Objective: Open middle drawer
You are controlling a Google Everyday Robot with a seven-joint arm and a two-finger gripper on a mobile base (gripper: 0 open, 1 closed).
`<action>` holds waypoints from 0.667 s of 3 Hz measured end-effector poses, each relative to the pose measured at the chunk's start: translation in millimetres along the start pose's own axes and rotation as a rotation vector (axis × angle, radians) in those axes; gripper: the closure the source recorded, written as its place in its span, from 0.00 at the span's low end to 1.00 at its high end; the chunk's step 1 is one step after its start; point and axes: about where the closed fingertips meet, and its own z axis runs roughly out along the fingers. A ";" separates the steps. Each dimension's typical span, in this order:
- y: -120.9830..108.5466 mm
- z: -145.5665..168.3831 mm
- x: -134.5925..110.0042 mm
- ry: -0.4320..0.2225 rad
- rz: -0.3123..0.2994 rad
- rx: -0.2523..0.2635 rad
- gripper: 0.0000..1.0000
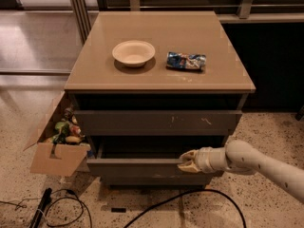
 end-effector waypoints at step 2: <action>0.0 0.1 0.0 0.000 0.000 0.000 0.35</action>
Offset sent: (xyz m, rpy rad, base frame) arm 0.0000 0.0000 0.0000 0.0000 0.0000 0.0001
